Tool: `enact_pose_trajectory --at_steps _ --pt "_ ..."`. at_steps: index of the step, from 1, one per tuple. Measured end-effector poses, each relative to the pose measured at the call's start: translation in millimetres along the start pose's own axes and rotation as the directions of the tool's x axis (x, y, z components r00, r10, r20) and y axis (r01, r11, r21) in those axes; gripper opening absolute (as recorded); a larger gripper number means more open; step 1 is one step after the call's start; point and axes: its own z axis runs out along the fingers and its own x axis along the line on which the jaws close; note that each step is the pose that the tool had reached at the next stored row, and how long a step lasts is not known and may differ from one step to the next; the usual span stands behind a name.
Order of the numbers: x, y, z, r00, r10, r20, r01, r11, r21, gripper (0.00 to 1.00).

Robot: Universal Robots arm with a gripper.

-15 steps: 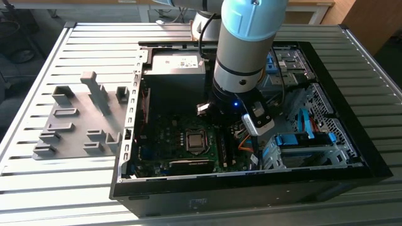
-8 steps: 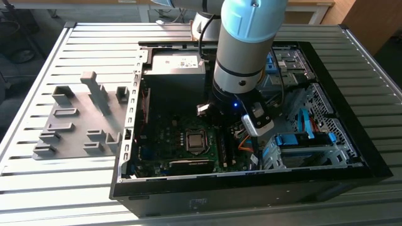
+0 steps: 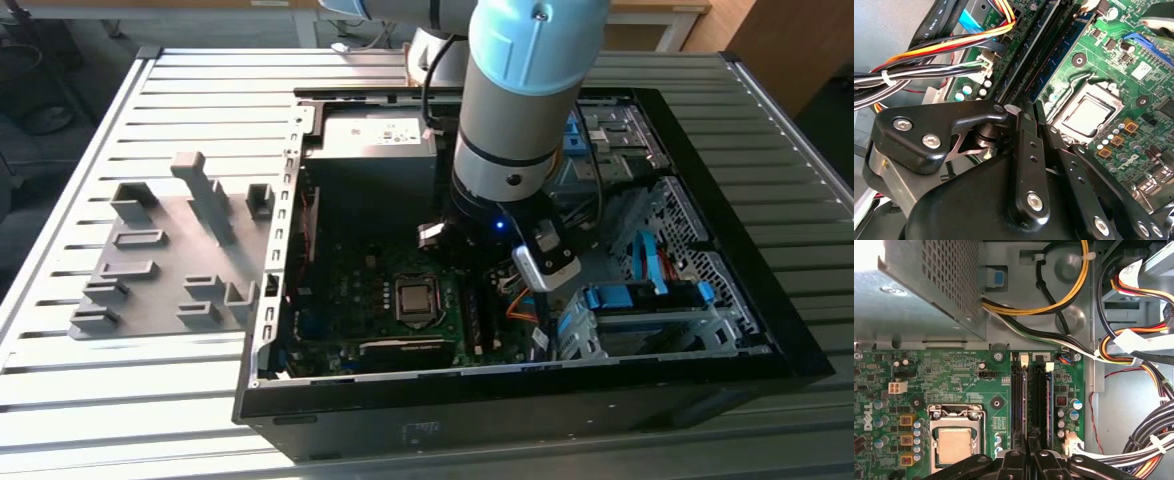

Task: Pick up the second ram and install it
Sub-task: 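Press down the second ram until it locks into place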

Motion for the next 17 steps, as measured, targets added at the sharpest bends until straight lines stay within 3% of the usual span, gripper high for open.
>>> enact_pose_trajectory --at_steps 17 --pt "-0.1 0.0 3.7 1.0000 0.000 -0.0016 0.000 1.0000 -0.0001 0.14"
